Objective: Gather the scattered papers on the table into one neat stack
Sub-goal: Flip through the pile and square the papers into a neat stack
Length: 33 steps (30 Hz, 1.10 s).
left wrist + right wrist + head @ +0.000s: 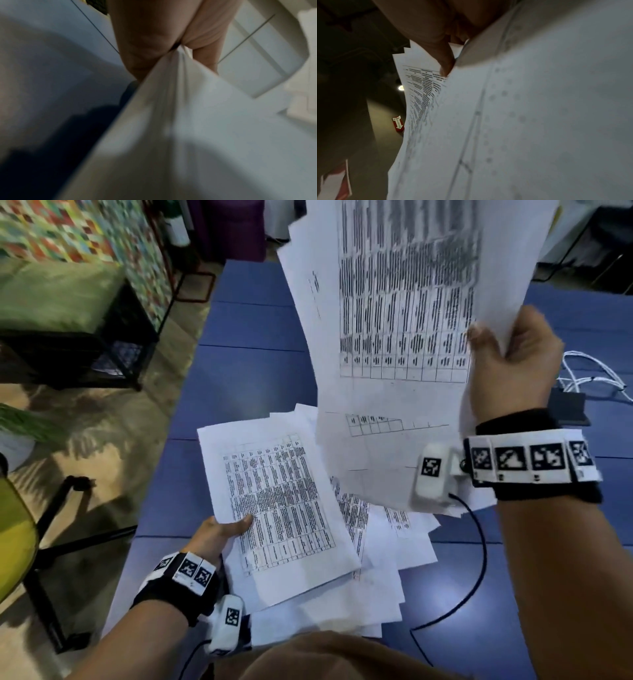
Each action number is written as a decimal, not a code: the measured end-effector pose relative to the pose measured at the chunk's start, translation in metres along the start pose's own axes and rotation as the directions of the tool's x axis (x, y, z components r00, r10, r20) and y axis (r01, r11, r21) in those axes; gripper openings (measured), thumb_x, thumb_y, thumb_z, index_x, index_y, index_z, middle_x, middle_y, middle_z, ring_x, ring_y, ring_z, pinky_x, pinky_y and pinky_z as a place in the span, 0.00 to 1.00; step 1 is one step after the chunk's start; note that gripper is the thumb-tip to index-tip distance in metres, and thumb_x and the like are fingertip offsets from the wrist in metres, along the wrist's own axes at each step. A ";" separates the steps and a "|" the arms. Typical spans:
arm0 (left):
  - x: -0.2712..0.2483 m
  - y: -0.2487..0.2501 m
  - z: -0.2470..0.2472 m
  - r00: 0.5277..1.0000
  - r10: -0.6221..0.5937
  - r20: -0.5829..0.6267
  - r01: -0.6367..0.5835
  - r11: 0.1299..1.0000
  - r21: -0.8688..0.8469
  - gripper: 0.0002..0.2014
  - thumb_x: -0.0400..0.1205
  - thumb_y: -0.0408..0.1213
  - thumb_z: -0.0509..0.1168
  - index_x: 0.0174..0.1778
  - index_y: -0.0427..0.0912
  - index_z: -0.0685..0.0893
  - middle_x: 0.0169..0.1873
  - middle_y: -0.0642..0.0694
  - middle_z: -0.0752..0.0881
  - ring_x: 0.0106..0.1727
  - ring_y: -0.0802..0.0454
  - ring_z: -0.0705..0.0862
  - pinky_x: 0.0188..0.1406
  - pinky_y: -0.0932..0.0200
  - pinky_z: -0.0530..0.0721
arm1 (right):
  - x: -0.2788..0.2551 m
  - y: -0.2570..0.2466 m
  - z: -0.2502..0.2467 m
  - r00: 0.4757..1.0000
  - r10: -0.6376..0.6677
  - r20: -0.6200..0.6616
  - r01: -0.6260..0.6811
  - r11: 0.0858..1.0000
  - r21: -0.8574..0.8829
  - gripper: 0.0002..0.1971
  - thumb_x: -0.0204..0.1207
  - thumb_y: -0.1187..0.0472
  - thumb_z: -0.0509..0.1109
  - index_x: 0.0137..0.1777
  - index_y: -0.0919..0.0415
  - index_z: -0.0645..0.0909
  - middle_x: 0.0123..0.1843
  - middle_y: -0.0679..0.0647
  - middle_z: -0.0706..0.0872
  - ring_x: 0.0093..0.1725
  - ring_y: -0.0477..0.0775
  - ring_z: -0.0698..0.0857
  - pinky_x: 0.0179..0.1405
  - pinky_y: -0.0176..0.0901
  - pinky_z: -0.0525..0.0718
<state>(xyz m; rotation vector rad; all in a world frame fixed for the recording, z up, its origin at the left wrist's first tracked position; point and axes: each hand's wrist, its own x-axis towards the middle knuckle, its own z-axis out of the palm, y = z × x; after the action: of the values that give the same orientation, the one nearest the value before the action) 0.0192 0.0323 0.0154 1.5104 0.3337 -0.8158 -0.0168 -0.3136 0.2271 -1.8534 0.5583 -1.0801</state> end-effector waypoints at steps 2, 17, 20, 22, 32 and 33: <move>0.003 -0.003 0.006 0.998 -0.024 0.052 0.024 1.000 0.007 0.14 0.79 0.28 0.71 0.61 0.34 0.83 0.53 0.47 0.89 0.44 0.62 0.86 0.60 0.58 0.77 | 0.004 0.008 0.004 0.998 0.063 -0.023 -0.060 0.992 0.107 0.09 0.69 0.65 0.73 0.38 0.49 0.80 0.36 0.40 0.86 0.38 0.39 0.84 0.42 0.40 0.84; -0.005 -0.001 0.041 0.998 -0.031 0.059 0.036 0.996 -0.081 0.19 0.79 0.43 0.72 0.65 0.47 0.80 0.57 0.53 0.86 0.56 0.58 0.84 0.72 0.54 0.71 | -0.181 0.163 0.053 0.477 0.783 0.399 -0.532 0.618 -0.579 0.28 0.82 0.59 0.66 0.79 0.66 0.65 0.78 0.59 0.71 0.76 0.59 0.70 0.73 0.44 0.68; 0.000 0.000 0.049 0.997 0.071 0.025 -0.070 0.997 -0.038 0.16 0.78 0.23 0.70 0.61 0.40 0.81 0.58 0.41 0.87 0.54 0.52 0.87 0.71 0.49 0.76 | -0.179 0.162 0.055 0.457 0.806 0.377 -0.535 0.588 -0.607 0.29 0.83 0.58 0.64 0.81 0.64 0.59 0.81 0.57 0.65 0.79 0.58 0.65 0.75 0.44 0.64; 0.006 -0.001 0.046 0.995 0.090 0.046 -0.089 0.996 -0.023 0.18 0.77 0.22 0.72 0.61 0.41 0.82 0.61 0.37 0.87 0.61 0.44 0.86 0.75 0.40 0.74 | -0.174 0.167 0.052 0.485 0.780 0.396 -0.458 0.612 -0.645 0.27 0.79 0.55 0.69 0.75 0.64 0.69 0.75 0.60 0.73 0.71 0.61 0.75 0.72 0.48 0.72; -0.037 0.070 0.069 0.887 0.324 0.330 -0.329 0.944 -0.042 0.20 0.78 0.16 0.64 0.66 0.33 0.79 0.57 0.40 0.89 0.58 0.49 0.88 0.55 0.59 0.85 | -0.143 0.163 0.025 0.209 0.726 0.655 -0.946 0.321 -0.054 0.59 0.42 0.43 0.88 0.74 0.67 0.69 0.59 0.58 0.86 0.54 0.56 0.86 0.50 0.50 0.85; -0.040 0.083 0.070 0.865 0.339 0.370 -0.363 0.932 -0.004 0.20 0.77 0.19 0.68 0.65 0.34 0.81 0.57 0.39 0.89 0.59 0.48 0.88 0.57 0.56 0.84 | -0.140 0.158 0.023 0.183 0.678 0.712 -0.963 0.270 -0.009 0.56 0.41 0.46 0.90 0.71 0.67 0.72 0.58 0.59 0.87 0.53 0.57 0.87 0.48 0.50 0.87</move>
<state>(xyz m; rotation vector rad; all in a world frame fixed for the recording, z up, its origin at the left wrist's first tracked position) 0.0256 -0.0346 0.1093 1.3887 -0.2456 -0.7973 -0.0620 -0.2799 0.0223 -0.9736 0.7362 0.2339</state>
